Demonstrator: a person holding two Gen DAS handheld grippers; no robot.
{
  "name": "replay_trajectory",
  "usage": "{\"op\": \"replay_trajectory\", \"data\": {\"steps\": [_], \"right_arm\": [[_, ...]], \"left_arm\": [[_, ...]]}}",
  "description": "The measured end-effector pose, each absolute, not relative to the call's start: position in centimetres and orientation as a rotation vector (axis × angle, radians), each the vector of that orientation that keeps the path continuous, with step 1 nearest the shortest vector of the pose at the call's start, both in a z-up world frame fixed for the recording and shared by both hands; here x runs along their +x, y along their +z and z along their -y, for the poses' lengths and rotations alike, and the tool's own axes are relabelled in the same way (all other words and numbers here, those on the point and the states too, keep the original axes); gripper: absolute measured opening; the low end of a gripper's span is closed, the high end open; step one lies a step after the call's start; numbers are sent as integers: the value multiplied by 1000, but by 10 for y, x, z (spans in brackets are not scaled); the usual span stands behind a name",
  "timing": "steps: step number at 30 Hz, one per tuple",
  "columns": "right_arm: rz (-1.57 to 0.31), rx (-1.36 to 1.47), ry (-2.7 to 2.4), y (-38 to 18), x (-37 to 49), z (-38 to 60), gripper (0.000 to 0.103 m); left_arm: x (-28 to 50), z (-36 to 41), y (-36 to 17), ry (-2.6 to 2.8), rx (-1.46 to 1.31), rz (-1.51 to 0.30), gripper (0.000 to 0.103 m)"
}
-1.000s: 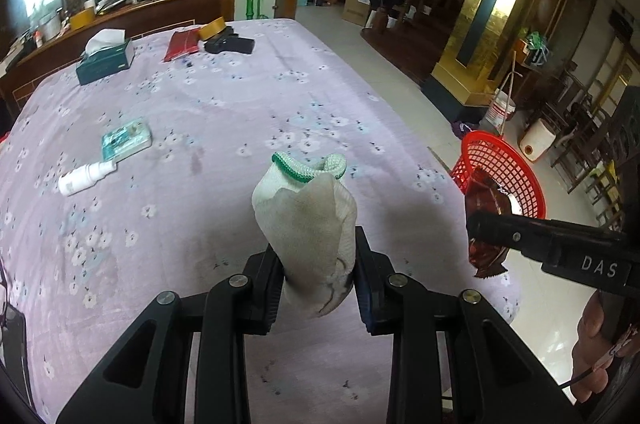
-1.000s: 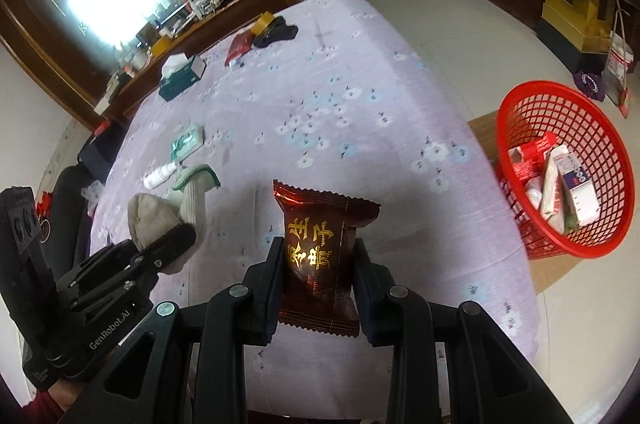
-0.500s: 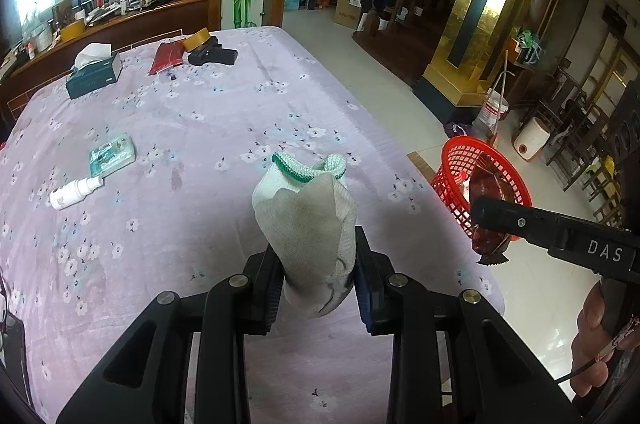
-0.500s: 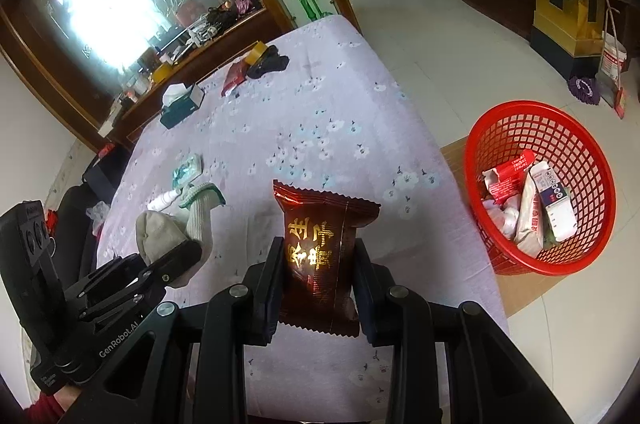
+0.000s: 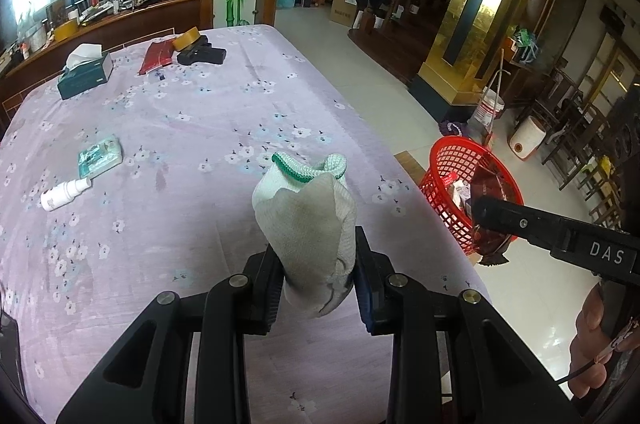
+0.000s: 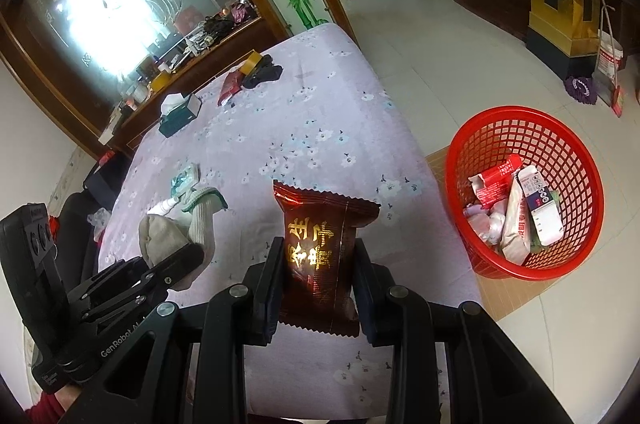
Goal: Collect trash
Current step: 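Carry the sock and candy packet over the red wastebasket, then open both grippers to drop the sock and candy packet into the basket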
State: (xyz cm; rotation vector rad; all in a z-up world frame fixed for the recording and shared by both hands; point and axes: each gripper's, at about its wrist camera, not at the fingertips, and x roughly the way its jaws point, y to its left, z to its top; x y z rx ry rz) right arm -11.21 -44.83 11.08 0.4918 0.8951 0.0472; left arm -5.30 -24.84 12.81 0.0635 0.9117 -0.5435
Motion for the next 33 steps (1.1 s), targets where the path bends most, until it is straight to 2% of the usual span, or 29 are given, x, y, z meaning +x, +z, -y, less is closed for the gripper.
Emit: {"op": "replay_trajectory", "data": {"steps": [16, 25, 33], "right_arm": [[-883, 532, -4, 112, -120, 489, 34], [-830, 615, -128, 117, -133, 567, 34], [-828, 643, -221, 110, -136, 623, 34]], "left_arm": [[-46, 298, 133, -616, 98, -904, 30], [-41, 378, 143, -780, 116, -933, 30], [-36, 451, 125, -859, 154, -982, 30]]}}
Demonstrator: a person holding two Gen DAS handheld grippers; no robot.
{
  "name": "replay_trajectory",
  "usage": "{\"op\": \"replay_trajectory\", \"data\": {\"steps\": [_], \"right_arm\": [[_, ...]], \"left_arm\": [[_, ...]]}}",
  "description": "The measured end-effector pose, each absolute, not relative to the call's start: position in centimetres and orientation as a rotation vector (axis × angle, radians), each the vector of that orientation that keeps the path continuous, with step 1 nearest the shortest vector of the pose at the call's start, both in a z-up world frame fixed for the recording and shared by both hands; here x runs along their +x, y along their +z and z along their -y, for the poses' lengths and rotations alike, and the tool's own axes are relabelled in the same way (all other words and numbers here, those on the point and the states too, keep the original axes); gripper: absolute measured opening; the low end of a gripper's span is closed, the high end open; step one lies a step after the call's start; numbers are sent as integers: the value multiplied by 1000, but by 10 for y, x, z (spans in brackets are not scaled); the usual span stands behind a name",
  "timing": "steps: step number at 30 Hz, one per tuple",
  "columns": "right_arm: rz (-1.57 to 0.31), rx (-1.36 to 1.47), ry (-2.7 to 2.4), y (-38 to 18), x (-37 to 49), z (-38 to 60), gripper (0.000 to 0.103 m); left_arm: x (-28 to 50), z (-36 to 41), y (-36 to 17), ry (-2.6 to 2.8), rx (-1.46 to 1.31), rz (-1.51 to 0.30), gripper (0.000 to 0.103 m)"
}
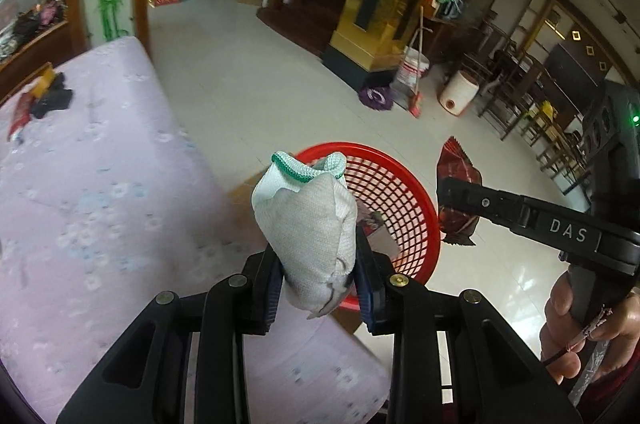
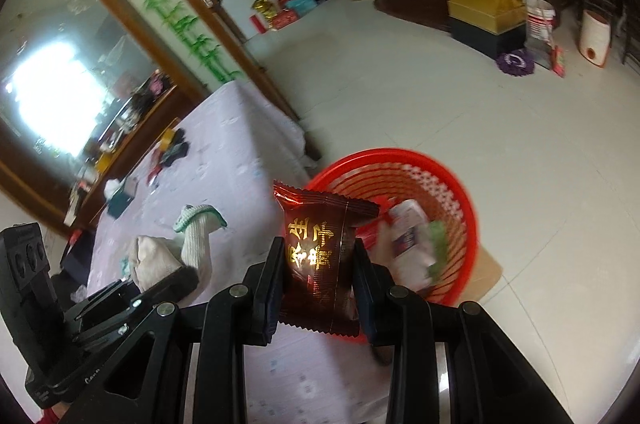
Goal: Collect trash
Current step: 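Open both grippers to drop the sock and candy packet into the basket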
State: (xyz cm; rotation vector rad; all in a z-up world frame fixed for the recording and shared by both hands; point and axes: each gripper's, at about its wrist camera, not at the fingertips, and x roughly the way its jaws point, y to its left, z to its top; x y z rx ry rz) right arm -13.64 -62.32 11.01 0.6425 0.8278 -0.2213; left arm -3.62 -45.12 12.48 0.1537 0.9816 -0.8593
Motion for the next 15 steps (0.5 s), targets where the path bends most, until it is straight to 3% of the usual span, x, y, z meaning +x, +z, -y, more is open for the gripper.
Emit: {"op": "replay_trajectory", "data": {"steps": [6, 10, 15], "right_arm": [[-847, 644, -242, 101, -125, 651, 35], [-858, 641, -248, 98, -116, 661, 36], [-841, 651, -245, 101, -118, 669, 49]], "left_arm": [[-31, 491, 107, -882, 159, -1018, 32], [-25, 501, 103, -859, 131, -1021, 50], [-24, 499, 108, -849, 99, -1018, 58]]}}
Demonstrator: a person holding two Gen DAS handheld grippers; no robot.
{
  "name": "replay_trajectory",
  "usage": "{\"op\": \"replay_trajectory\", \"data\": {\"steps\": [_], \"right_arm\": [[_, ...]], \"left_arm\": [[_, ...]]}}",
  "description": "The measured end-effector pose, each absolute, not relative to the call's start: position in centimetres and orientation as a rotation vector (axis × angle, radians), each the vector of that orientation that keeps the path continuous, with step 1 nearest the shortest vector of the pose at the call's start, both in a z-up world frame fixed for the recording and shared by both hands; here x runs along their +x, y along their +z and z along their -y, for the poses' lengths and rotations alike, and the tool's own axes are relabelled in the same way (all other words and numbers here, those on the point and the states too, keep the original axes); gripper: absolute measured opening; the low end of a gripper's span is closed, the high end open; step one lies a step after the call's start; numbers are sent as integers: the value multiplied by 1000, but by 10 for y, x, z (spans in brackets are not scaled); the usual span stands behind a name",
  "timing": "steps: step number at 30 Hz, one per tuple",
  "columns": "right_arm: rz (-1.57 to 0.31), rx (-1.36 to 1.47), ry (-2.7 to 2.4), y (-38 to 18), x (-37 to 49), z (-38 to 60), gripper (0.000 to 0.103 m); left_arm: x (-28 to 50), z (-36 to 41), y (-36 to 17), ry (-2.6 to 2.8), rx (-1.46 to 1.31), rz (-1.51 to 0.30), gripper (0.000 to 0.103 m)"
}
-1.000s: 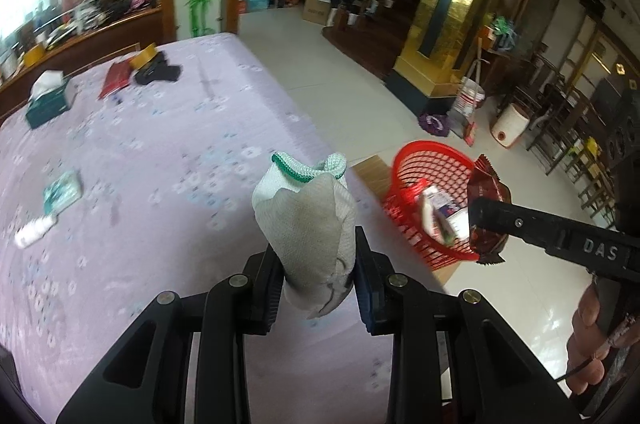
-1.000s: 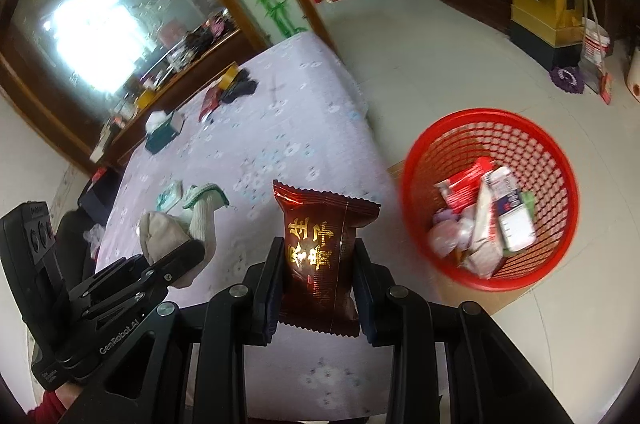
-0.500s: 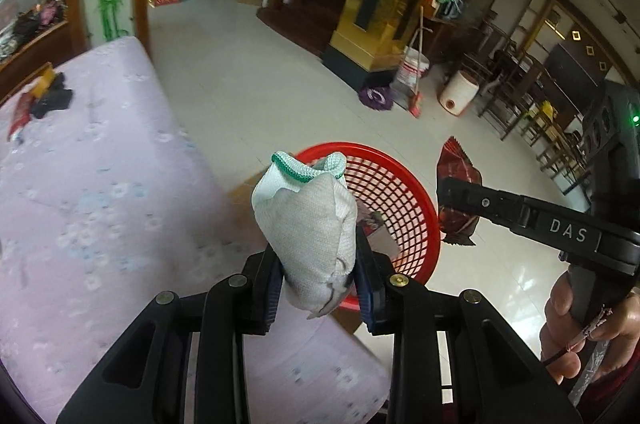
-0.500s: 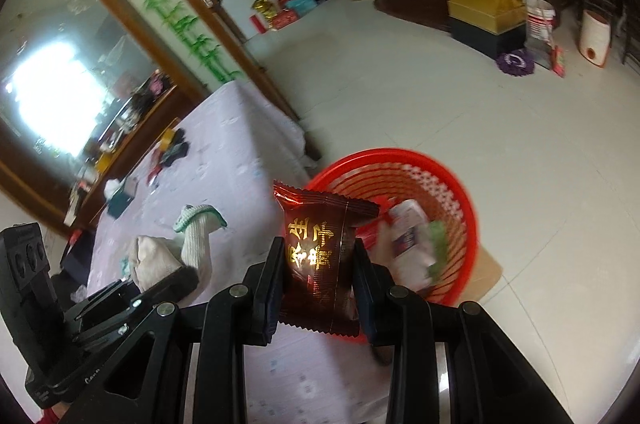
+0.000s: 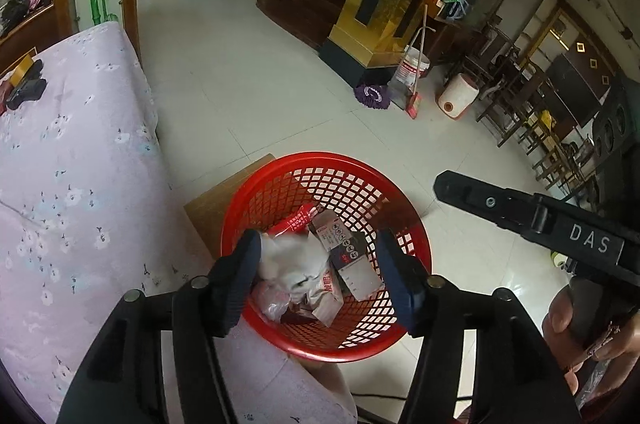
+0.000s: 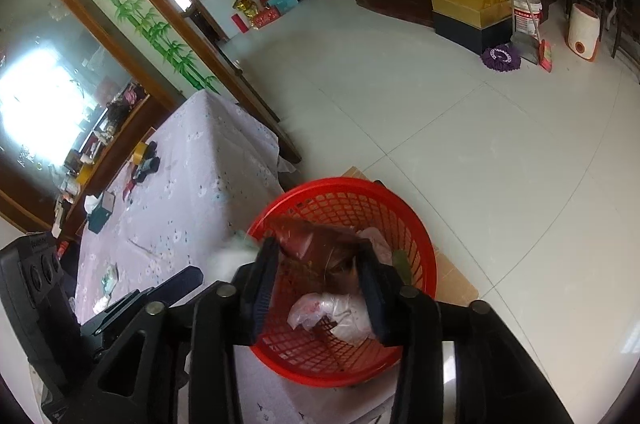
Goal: Collect trash
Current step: 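Open both grippers to drop the sock and candy packet into the basket, then bring both open grippers back over the remaining items on the table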
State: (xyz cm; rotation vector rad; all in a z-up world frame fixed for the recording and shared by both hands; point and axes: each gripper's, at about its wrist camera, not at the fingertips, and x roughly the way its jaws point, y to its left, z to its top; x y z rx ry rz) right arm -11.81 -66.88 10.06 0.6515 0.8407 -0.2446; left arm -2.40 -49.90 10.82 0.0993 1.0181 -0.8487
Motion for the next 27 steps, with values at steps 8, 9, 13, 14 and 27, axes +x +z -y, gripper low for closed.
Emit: {"op": "replay_trajectory", "data": {"steps": [8, 9, 13, 14, 27], "right_arm": [[-810, 660, -222, 113, -124, 665, 49], [-809, 658, -215, 115, -125, 662, 49], [-818, 648, -175, 120, -124, 642, 49], [-821, 644, -166, 121, -123, 637, 49], [-886, 572, 7, 129, -112, 533, 49]], "left_arm": [[-26, 469, 120, -803, 86, -995, 59], [-26, 466, 121, -797, 81, -996, 59], [-27, 442, 124, -759, 62, -986, 59], [-27, 435, 124, -750, 58, -983, 59], [-25, 310, 127, -617, -8, -956, 59]]}}
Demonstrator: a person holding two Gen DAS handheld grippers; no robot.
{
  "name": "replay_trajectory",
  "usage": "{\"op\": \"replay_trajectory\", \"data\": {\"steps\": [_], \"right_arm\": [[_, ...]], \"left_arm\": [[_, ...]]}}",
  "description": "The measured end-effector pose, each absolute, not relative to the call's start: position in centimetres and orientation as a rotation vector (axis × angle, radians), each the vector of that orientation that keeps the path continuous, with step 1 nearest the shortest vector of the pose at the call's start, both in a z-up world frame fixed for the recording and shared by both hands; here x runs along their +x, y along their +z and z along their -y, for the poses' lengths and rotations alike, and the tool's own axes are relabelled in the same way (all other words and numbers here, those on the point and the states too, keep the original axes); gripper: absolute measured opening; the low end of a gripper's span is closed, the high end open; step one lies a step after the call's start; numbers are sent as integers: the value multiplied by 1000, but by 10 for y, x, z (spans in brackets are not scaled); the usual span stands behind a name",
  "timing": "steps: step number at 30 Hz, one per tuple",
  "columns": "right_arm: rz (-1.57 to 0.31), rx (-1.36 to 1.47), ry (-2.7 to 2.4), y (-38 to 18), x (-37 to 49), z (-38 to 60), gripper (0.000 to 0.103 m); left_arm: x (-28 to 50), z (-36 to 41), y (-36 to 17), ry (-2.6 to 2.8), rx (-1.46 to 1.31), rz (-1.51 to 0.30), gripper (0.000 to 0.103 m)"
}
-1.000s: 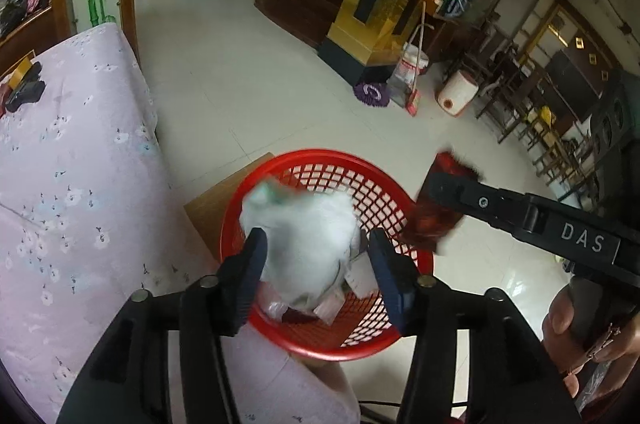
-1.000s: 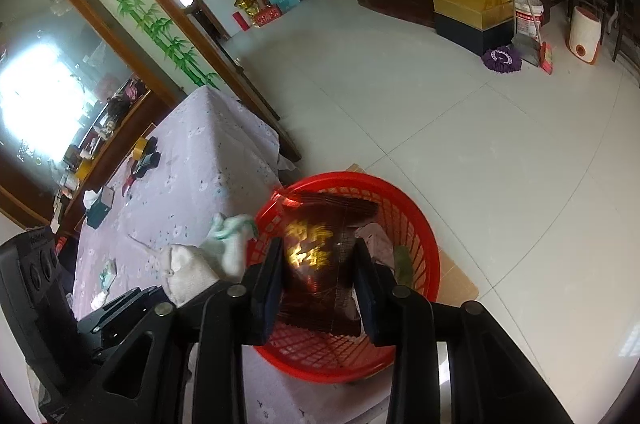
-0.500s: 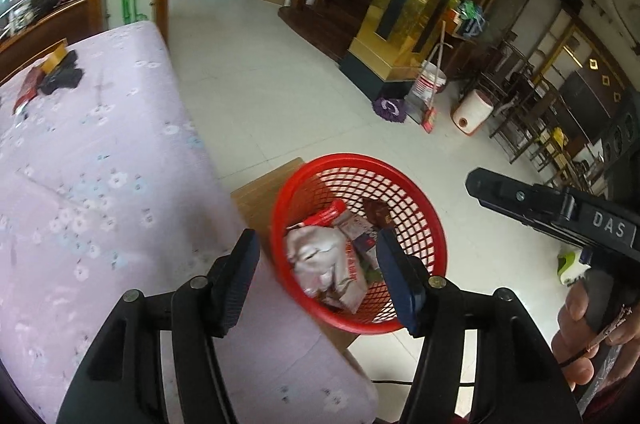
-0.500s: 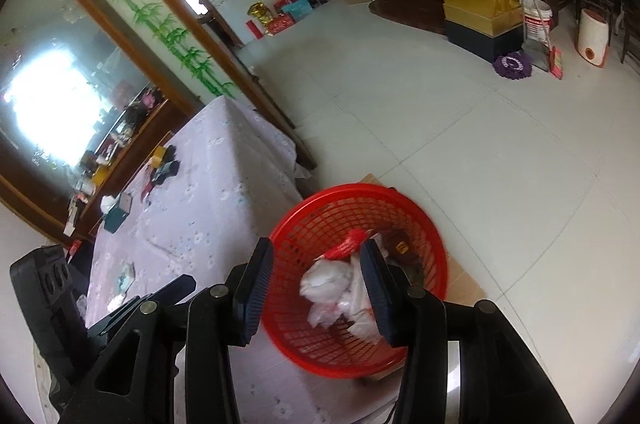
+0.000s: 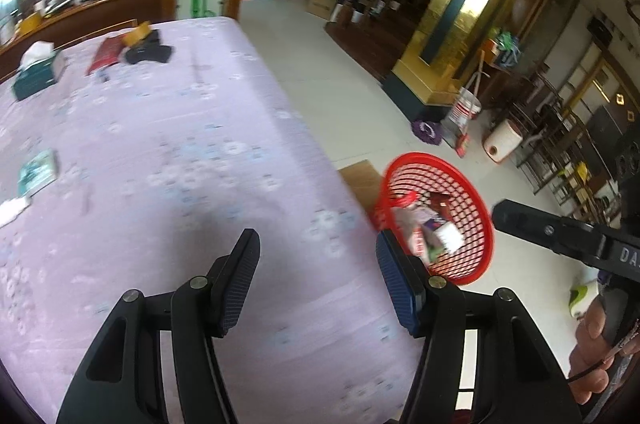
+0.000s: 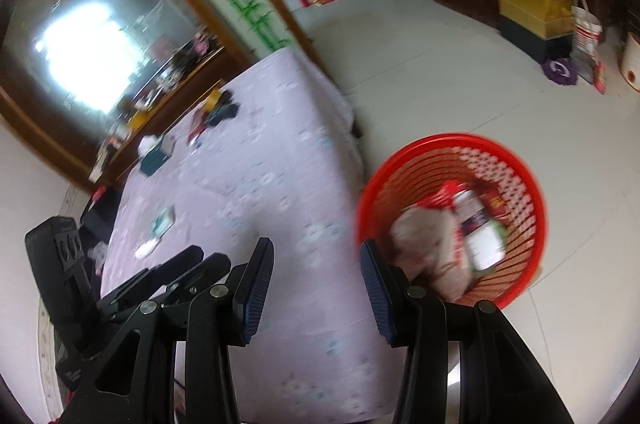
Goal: Collect trash
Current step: 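Bring both open grippers back over the remaining items on the table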
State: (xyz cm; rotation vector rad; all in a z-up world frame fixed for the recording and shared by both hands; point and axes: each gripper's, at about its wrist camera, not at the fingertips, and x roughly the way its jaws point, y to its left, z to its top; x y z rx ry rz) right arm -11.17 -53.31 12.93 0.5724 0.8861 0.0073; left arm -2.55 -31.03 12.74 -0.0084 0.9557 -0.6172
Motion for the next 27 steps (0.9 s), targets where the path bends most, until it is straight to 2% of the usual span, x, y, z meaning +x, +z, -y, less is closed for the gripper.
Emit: {"op": "replay_trajectory", "data": {"steps": [11, 20, 27], "right_arm": [[-928, 495, 120, 133, -111, 445, 49], [-972, 473, 129, 125, -104, 403, 49], [-1003, 465, 113, 119, -87, 373, 49]], "left_arm": [[-4, 168, 122, -428, -29, -935, 59], [67, 33, 103, -228, -26, -943, 59], [124, -16, 80, -264, -58, -1002, 59]]}}
